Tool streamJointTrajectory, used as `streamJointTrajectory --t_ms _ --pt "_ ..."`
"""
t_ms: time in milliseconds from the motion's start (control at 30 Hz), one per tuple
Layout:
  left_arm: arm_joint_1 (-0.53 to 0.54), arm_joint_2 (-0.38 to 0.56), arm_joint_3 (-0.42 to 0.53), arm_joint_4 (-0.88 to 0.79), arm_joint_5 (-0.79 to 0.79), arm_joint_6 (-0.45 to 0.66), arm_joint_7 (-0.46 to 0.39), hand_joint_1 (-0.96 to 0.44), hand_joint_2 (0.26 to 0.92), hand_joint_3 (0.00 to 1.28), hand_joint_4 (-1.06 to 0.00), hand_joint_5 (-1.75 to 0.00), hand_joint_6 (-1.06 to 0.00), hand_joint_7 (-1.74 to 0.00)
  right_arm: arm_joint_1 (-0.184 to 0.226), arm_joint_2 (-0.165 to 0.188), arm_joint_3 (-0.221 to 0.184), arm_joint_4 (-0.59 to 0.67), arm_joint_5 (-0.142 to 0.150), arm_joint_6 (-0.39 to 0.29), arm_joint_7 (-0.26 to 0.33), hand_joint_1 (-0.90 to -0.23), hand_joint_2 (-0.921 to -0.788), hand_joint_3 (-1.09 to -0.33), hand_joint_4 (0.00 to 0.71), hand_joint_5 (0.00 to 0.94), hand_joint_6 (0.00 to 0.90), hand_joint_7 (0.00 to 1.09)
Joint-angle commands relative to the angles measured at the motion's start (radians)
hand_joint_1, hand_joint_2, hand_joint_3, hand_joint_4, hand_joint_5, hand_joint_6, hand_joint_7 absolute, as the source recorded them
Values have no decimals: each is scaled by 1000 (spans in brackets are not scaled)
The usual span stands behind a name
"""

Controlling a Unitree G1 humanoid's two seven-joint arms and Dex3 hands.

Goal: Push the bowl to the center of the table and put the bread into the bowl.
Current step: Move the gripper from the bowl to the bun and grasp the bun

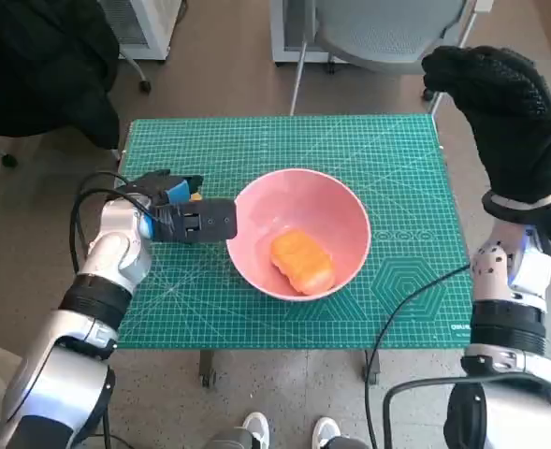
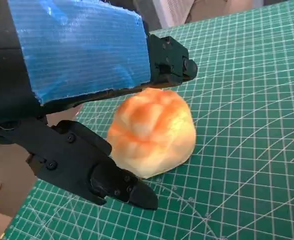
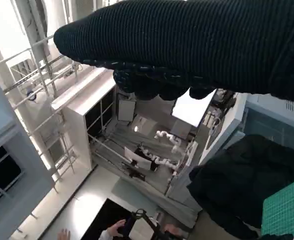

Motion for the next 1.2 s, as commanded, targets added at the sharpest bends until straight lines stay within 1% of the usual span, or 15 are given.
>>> streamJointTrajectory --t_ms 33,233,433,467,500,600,633,667,700,733,767,833,933,1033,1200 --pt "-19 -20 -12 78 -9 -44 100 -286 767 3 -117 -20 -236 -18 32 -9 1 -11 -4 8 3 -710 -921 -748 229 1 286 5" --pt "-20 -31 -22 129 -15 -81 186 -141 804 12 -234 -22 -340 -28 39 -9 1 -22 -1 13 3 -710 -921 -751 229 1 286 5" --pt "-22 -37 -32 168 -21 -109 228 -35 854 24 -340 -26 -440 -32 47 -9 3 -37 -2 19 -1 -713 -921 -751 230 1 287 4" --pt "-22 -37 -33 174 -23 -114 232 -18 864 24 -383 -28 -469 -30 49 -9 3 -40 -2 20 -1 -715 -921 -751 230 1 287 4" --pt "-23 -37 -33 180 -27 -120 235 -12 868 24 -399 -28 -479 -29 50 -8 3 -42 -2 22 -2 -716 -921 -751 230 1 287 4" --pt "-27 -37 -34 200 -33 -131 241 18 890 26 -555 -71 -557 -37 53 -8 3 -48 -2 25 -4 -721 -921 -750 230 1 287 4" --pt "-29 -37 -36 210 -33 -133 242 27 898 24 -630 -112 -593 -38 55 -8 3 -49 -2 26 -5 -722 -921 -750 230 1 287 4" --pt "-30 -38 -38 217 -34 -135 243 95 903 38 -636 -339 -639 -53 56 -8 2 -51 -2 27 -5 -723 -921 -750 230 1 287 4" --pt "-32 -37 -39 225 -35 -136 242 191 909 73 -626 -689 -703 -75 57 -8 2 -52 -2 28 -6 -724 -921 -750 230 1 287 4" --pt "-33 -37 -40 231 -36 -138 242 124 914 88 -635 -930 -664 -421 58 -8 2 -54 -2 30 -6 -726 -921 -750 230 1 287 4" --pt "-34 -37 -42 237 -36 -138 243 81 916 102 -636 -1090 -633 -648 58 -8 2 -54 -2 31 -7 -728 -921 -750 230 1 287 4" --pt "-38 -37 -46 247 -34 -137 242 42 918 100 -635 -1231 -639 -817 59 -9 2 -55 -3 32 -7 -730 -921 -750 230 0 287 4" --pt "-43 -34 -50 251 -32 -134 237 15 919 100 -601 -1327 -666 -956 59 -10 1 -55 -3 34 -9 -731 -921 -749 229 0 287 3" --pt "-45 -25 -47 246 -37 -135 229 5 920 103 -582 -1360 -671 -1012 59 -9 2 -55 -5 34 -12 -732 -921 -749 229 0 286 3" --pt "-50 -15 -38 235 -48 -125 212 1 920 113 -582 -1346 -642 -1087 57 -7 4 -52 -8 34 -14 -732 -921 -748 230 0 286 3"
